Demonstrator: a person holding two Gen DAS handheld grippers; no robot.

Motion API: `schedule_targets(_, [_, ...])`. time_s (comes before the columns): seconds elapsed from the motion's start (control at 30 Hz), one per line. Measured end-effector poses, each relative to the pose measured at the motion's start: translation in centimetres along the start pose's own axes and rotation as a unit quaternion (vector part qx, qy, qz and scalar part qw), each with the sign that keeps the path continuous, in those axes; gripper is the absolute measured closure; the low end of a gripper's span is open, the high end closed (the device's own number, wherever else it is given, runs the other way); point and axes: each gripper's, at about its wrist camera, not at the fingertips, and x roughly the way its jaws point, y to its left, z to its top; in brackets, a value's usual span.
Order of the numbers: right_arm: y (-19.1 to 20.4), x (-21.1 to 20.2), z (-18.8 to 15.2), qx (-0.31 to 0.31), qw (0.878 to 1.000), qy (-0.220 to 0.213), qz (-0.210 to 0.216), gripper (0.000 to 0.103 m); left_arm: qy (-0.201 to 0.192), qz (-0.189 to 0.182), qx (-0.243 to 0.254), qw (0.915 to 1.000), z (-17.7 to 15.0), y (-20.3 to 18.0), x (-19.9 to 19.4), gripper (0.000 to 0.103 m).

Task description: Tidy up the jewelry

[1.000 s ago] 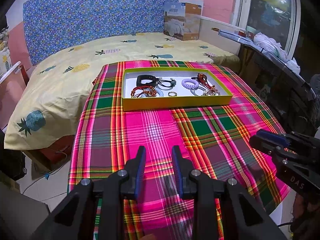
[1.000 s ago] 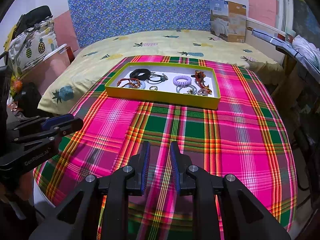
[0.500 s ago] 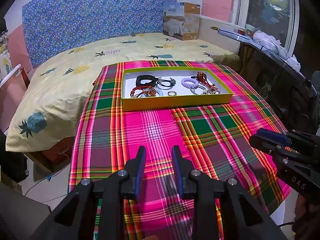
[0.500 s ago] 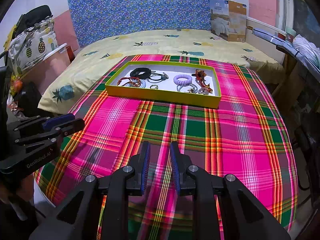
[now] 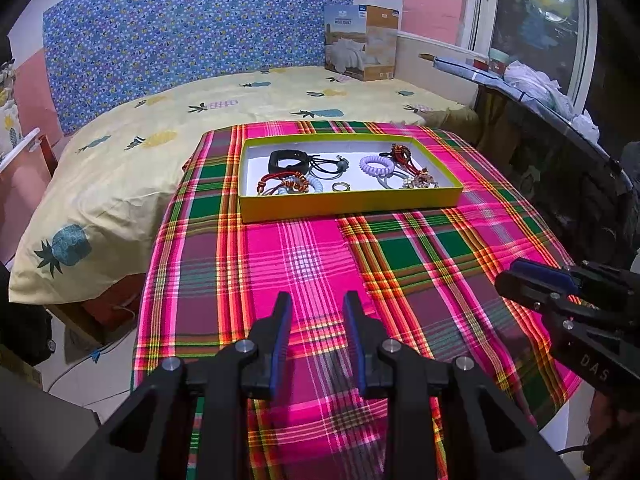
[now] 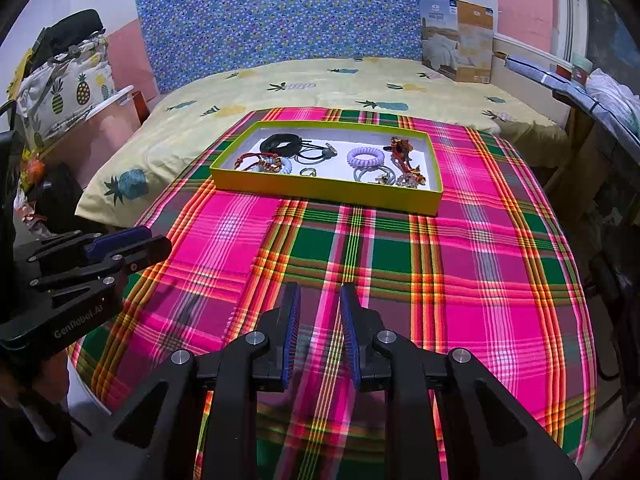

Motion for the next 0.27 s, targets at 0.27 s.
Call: schedule_targets(0.27, [0.02,0.03,-0.05,0.0,1.0,0.0,0.0,0.082,-0.007,0.0,-0.002,1.0,0.12,0.07,0.04,0.076])
